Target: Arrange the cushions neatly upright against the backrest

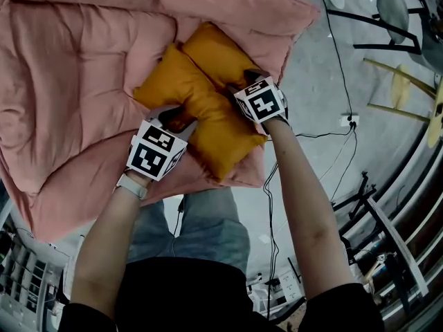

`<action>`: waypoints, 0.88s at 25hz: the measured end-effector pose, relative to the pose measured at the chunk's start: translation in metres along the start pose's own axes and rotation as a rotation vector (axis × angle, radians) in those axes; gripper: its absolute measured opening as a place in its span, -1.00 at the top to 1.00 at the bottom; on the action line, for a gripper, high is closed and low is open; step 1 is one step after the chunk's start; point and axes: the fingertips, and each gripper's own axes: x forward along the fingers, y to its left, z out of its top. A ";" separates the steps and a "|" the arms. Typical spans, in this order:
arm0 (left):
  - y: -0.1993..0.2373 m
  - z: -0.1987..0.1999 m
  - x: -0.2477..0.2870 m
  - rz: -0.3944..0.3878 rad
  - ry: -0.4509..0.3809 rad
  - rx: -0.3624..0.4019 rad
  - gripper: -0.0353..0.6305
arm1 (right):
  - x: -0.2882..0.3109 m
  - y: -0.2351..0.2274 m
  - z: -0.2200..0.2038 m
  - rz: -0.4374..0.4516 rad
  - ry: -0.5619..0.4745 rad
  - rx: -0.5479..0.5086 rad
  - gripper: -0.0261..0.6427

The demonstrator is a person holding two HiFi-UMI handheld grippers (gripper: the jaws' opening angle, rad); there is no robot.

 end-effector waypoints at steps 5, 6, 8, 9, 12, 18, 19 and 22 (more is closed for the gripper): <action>-0.002 -0.003 -0.003 0.007 -0.004 0.008 0.53 | 0.001 0.008 -0.001 -0.021 0.034 -0.007 0.30; -0.003 -0.004 -0.003 0.008 -0.005 0.013 0.56 | 0.001 0.009 -0.001 -0.026 0.032 -0.007 0.34; -0.003 -0.005 -0.005 0.012 -0.007 0.023 0.61 | -0.001 0.011 -0.001 -0.032 0.019 0.001 0.41; -0.003 -0.005 -0.007 0.015 -0.006 0.027 0.63 | -0.003 0.012 0.000 -0.033 0.011 0.008 0.44; -0.004 -0.002 -0.011 0.020 -0.009 0.036 0.66 | -0.008 0.010 0.001 -0.036 -0.012 0.033 0.50; -0.003 -0.002 -0.029 0.031 -0.014 0.061 0.69 | -0.019 0.008 0.009 -0.067 -0.050 0.071 0.57; -0.004 -0.002 -0.032 0.029 -0.016 0.067 0.70 | -0.022 0.008 0.010 -0.073 -0.058 0.077 0.58; -0.010 -0.002 -0.043 0.022 -0.033 0.086 0.73 | -0.031 0.012 0.012 -0.084 -0.073 0.084 0.60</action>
